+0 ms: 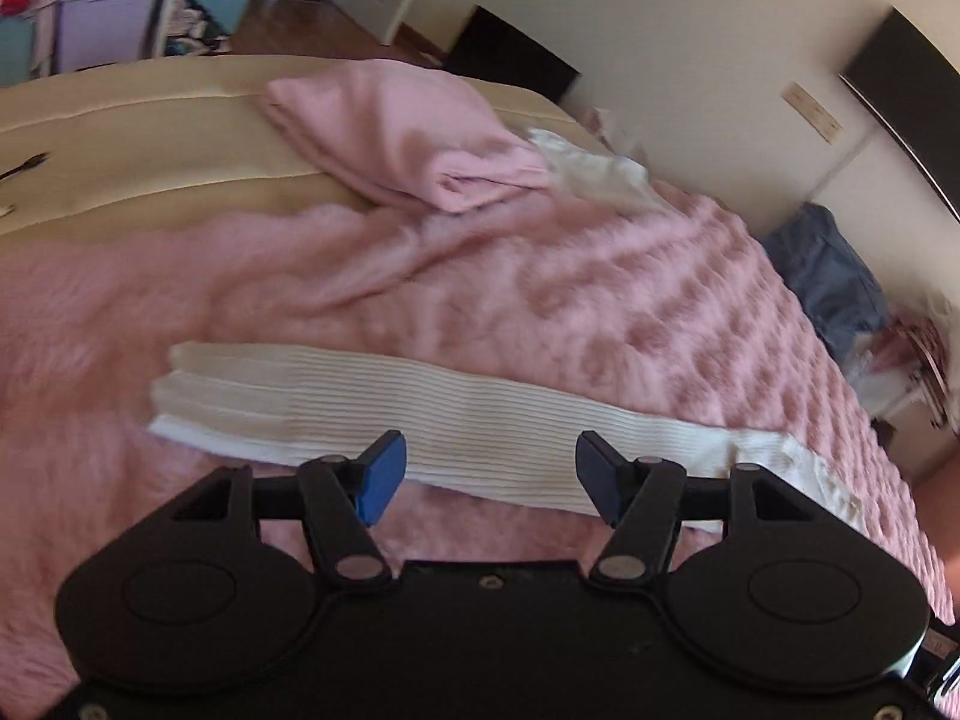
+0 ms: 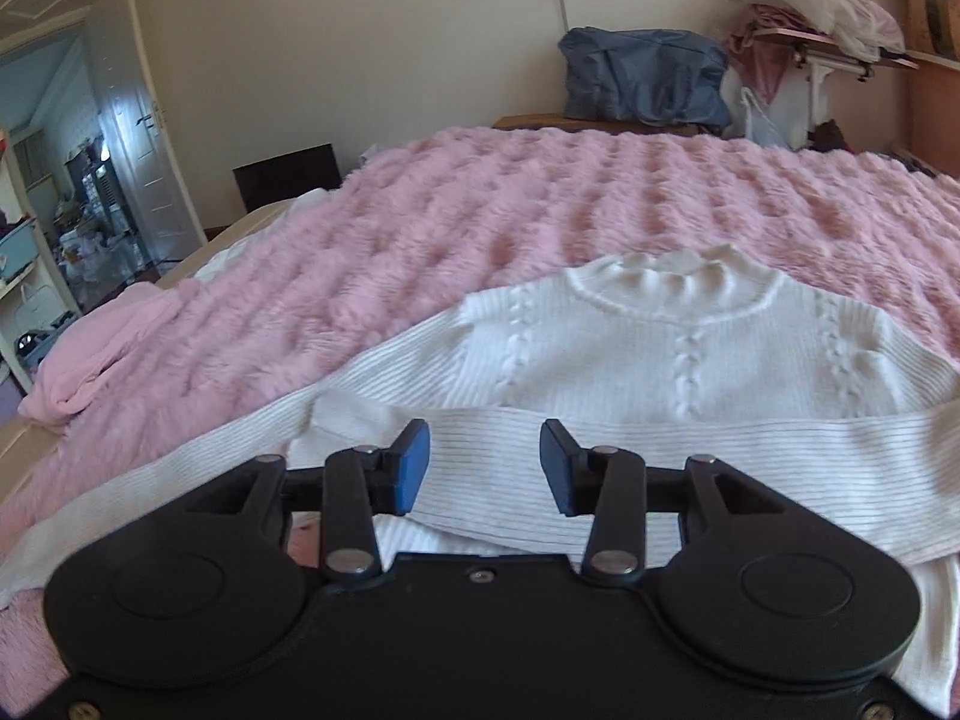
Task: Fold small clothes
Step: 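Move the left tool to the other sleeve cuff and grasp it, then lift the sleeve with the left tool and lay it across the body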
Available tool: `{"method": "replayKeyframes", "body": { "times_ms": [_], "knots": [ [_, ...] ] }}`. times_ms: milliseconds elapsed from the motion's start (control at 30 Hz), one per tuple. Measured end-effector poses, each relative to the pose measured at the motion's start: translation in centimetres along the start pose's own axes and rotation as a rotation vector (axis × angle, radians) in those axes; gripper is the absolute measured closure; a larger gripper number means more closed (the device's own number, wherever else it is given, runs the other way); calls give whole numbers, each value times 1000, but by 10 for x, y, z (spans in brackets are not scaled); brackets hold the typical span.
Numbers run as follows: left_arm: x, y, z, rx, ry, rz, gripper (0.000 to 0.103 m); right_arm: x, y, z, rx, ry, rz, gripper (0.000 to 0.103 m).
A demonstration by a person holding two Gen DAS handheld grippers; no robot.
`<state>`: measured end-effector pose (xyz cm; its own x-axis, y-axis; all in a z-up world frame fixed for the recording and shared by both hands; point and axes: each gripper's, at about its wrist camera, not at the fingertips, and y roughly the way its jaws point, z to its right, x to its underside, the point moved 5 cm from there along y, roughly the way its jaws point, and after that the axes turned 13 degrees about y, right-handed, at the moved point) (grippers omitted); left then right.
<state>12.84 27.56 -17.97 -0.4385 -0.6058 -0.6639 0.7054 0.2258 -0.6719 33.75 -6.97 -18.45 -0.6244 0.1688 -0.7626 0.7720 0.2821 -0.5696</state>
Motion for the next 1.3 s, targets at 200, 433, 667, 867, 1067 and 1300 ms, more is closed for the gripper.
{"method": "replayKeyframes", "body": {
  "times_ms": [200,433,667,867,1067,1300],
  "knots": [
    [12,5,-54,-130,-136,26,39,15,14,-27,-11,-4,-48,61],
    [27,14,-90,-83,-342,40,44,16,18,-33,10,-29,-52,58],
    [29,-1,-83,-121,-366,44,44,18,22,-27,24,-19,-61,54],
    [34,11,-99,-131,-455,51,44,19,24,-28,18,-18,-64,54],
    [25,21,-104,-82,-503,114,49,21,28,-28,15,-28,-79,53],
    [24,20,-103,-31,-526,150,99,30,32,-26,29,-39,-91,50]
  ]
}}
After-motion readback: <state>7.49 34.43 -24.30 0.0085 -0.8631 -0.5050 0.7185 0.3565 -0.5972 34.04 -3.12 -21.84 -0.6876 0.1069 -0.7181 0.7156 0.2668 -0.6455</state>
